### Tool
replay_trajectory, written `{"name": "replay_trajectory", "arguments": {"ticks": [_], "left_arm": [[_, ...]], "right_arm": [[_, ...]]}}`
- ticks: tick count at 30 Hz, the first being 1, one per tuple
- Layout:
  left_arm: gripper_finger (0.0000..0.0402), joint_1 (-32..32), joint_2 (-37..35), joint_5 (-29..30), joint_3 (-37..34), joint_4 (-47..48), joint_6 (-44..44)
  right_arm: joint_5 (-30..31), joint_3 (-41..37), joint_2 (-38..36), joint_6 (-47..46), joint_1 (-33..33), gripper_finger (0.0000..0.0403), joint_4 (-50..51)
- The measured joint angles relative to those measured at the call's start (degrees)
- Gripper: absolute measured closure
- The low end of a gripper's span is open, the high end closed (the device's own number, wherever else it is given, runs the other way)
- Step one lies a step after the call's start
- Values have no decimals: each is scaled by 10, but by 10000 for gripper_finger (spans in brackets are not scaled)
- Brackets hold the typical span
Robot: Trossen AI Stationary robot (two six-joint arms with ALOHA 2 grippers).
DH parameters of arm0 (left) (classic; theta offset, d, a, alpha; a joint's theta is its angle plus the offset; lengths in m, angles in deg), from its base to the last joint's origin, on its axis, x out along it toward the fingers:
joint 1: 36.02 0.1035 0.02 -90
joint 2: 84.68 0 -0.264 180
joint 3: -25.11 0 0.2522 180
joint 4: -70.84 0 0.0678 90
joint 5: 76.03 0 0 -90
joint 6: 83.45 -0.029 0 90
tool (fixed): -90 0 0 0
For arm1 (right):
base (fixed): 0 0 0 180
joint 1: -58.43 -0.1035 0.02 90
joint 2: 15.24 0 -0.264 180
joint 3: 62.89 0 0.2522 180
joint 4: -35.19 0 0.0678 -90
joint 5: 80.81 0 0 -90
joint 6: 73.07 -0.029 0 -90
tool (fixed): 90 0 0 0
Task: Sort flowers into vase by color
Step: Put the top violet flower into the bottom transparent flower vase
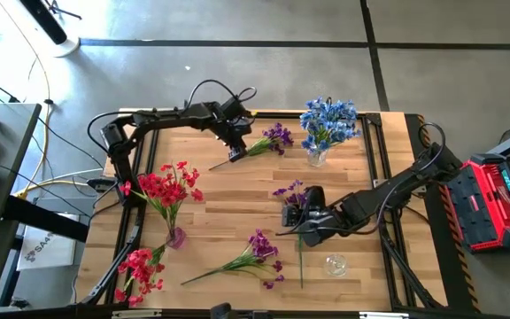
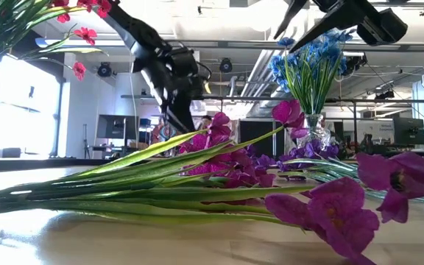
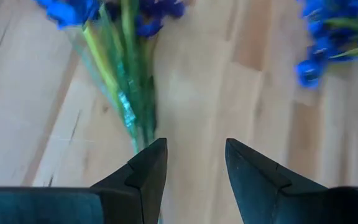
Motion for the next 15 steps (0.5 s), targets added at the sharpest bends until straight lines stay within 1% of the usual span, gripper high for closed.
{"name": "replay_trajectory", "arguments": {"ticks": [5,11,15], "left_arm": [[252,-2,0,48,-44,-70,0],[252,-2,0,53,-85,-135,1],[252,-2,10,53,-100,-139,2]], "right_arm": [[-7,0,0,0,1,300,6],[-10,0,0,-10,1,300,6],[-10,0,0,-16,1,300,6]]}}
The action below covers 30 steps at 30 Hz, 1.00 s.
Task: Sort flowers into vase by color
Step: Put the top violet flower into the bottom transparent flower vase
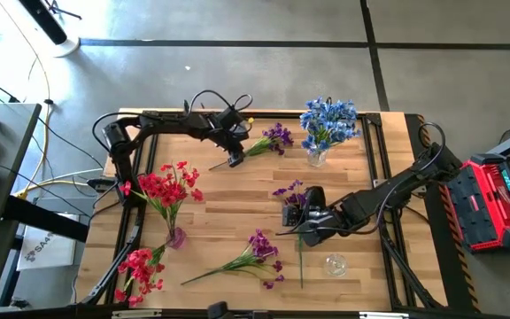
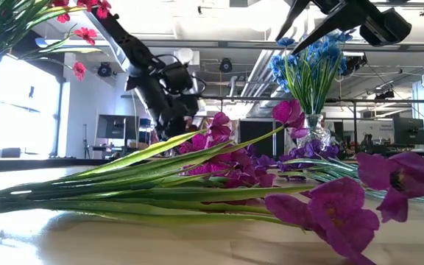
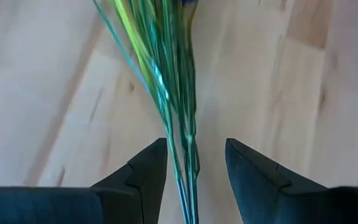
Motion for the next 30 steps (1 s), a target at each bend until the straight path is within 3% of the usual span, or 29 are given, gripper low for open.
{"name": "replay_trajectory", "arguments": {"ticks": [9,14,18,24,30], "left_arm": [[252,0,3,68,-37,-18,-4],[258,0,12,69,-42,-22,-11],[293,-1,18,68,-42,-20,-8],[386,-2,19,55,-42,-20,-2],[395,-1,9,33,-44,-10,30]], "right_arm": [[-11,0,0,-3,0,300,-1],[-14,0,0,-3,0,300,-5],[-25,0,0,-4,0,300,-10],[-25,0,0,-22,-1,300,-13],[-23,0,0,-31,-1,300,-14]]}}
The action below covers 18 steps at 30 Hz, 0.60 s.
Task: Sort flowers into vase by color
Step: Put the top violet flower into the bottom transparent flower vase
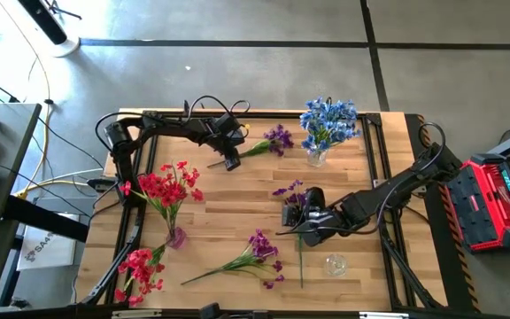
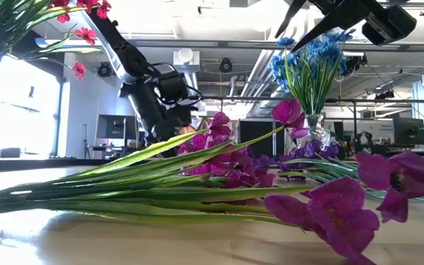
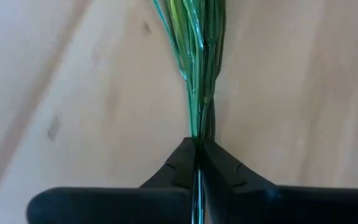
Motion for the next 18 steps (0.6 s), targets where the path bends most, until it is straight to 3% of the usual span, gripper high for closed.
{"name": "replay_trajectory", "arguments": {"ticks": [18], "left_arm": [[401,0,-240,-24,-1,44,58]], "right_arm": [[65,0,0,56,-10,300,-39]]}}
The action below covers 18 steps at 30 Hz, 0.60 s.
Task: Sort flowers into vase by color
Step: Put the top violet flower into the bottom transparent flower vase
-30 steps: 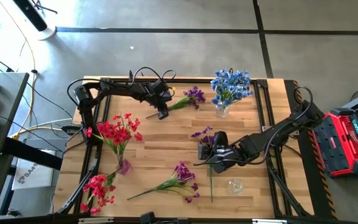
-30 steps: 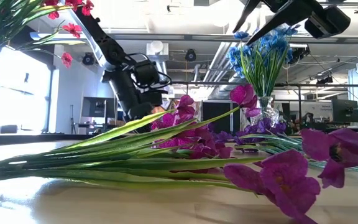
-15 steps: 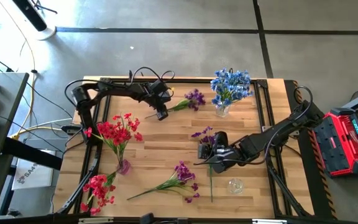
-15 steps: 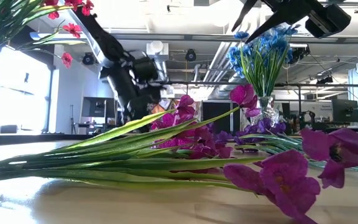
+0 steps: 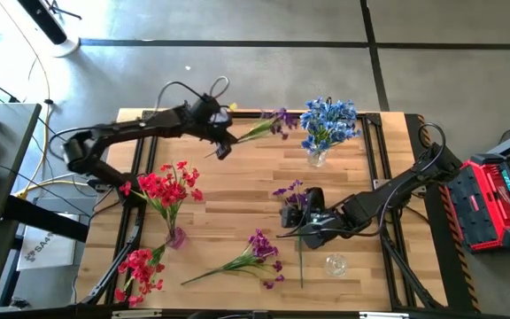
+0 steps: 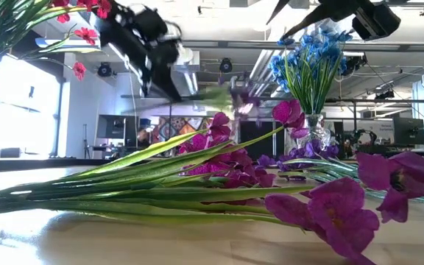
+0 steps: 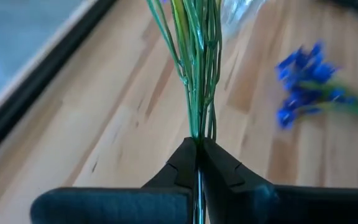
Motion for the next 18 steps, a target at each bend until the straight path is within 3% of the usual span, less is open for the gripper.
{"name": "replay_trajectory", "arguments": {"ticks": [11,18], "left_arm": [[401,0,-117,-11,0,-14,65],[401,0,-159,-74,1,-56,93]], "right_arm": [[32,0,0,50,1,300,-42],[66,0,0,210,20,300,-170]]}}
